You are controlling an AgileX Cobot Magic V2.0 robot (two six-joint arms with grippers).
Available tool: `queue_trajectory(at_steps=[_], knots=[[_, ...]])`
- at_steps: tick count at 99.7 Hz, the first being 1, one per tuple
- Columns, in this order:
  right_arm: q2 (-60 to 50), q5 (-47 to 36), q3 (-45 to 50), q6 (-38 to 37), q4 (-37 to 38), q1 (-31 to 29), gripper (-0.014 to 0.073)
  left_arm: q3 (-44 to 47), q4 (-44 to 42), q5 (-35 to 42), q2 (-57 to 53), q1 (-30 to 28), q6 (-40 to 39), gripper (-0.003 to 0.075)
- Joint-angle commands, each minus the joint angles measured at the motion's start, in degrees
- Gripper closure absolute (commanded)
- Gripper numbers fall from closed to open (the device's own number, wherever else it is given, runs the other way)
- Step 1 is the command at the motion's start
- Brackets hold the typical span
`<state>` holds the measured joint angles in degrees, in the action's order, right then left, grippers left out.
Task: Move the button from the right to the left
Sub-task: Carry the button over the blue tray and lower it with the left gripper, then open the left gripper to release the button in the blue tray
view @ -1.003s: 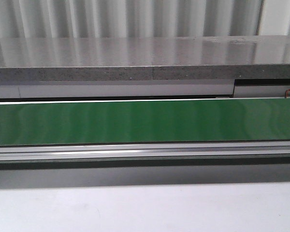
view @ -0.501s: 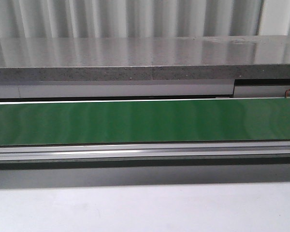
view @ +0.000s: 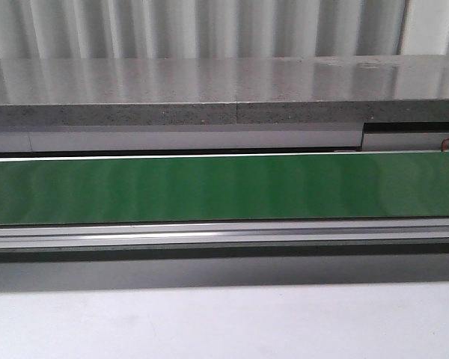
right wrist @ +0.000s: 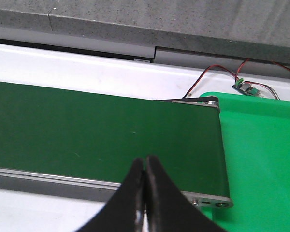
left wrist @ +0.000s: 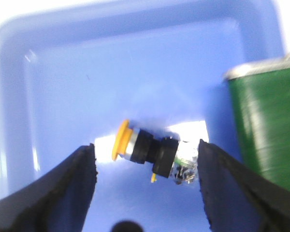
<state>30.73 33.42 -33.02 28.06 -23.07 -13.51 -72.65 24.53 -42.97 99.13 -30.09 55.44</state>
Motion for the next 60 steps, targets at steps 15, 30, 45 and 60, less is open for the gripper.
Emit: queue_trajectory(at_steps=[15, 30, 45, 60], knots=[[0.17, -3.7, -1.61, 0.46, -1.47, -0.06, 0.0662, -1.58, 8.34, -0.58, -11.94, 2.84, 1.04, 0.0278], [0.17, -3.7, -1.61, 0.46, -1.47, -0.06, 0.0662, -1.58, 10.43, -4.14, -15.88, 5.76, 1.04, 0.0279], [0.17, -3.7, -1.61, 0.46, -1.47, -0.06, 0.0662, -0.29, 11.63, -4.89, -20.54, 9.28, 1.04, 0.0279], [0.17, -3.7, -1.61, 0.46, -1.47, -0.06, 0.0662, 3.09, 11.76, -3.22, -27.35, 12.08, 1.04, 0.0279]])
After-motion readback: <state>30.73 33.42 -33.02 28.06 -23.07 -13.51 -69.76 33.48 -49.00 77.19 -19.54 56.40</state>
